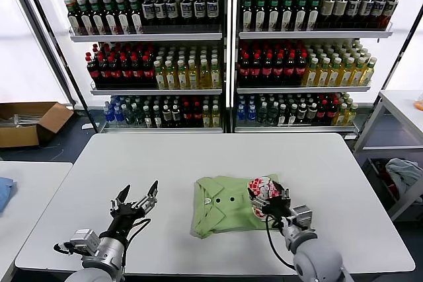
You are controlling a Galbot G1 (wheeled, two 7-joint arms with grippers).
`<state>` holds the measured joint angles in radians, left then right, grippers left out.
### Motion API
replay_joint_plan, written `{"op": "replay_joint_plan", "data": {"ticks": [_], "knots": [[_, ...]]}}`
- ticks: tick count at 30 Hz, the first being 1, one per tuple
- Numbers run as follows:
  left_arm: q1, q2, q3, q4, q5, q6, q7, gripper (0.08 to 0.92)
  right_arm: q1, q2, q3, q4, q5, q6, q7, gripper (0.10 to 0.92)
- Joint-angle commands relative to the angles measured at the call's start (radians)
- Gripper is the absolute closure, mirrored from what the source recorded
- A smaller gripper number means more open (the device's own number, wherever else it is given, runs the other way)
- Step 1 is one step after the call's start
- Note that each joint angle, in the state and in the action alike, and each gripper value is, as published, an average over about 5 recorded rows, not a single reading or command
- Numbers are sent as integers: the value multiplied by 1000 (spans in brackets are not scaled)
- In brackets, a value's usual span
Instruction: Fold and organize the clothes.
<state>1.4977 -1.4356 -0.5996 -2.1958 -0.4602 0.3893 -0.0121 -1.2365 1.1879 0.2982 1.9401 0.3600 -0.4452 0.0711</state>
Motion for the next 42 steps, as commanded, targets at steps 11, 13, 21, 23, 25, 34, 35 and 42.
{"op": "replay_joint_plan", "data": {"ticks": [11, 13, 21, 23, 25, 34, 35, 42], "knots": [[-5, -3, 6, 25, 1, 1, 5, 177, 36, 34, -31, 106, 72, -2, 119, 203], [-7, 6, 1, 27, 0, 0, 8, 177, 19, 12, 13, 158, 77, 40, 94, 203], [8, 37, -23, 28, -4, -15, 31, 177, -123, -2, 301, 198, 41, 153, -35, 203], [14, 40, -27, 25, -5, -19, 46, 177, -164, 12, 347, 192, 37, 181, -63, 203], [20, 43, -32, 22, -2, -24, 68, 177, -211, 30, 396, 189, 42, 206, -99, 203], [53, 53, -46, -1, 47, -48, 154, 177, -364, 96, 497, 214, 58, 278, -236, 203], [56, 52, -46, -3, 63, -52, 163, 177, -372, 103, 499, 215, 57, 283, -240, 203], [90, 22, -53, -31, 160, -91, 218, 177, -413, 126, 502, 221, 23, 315, -253, 203]]}}
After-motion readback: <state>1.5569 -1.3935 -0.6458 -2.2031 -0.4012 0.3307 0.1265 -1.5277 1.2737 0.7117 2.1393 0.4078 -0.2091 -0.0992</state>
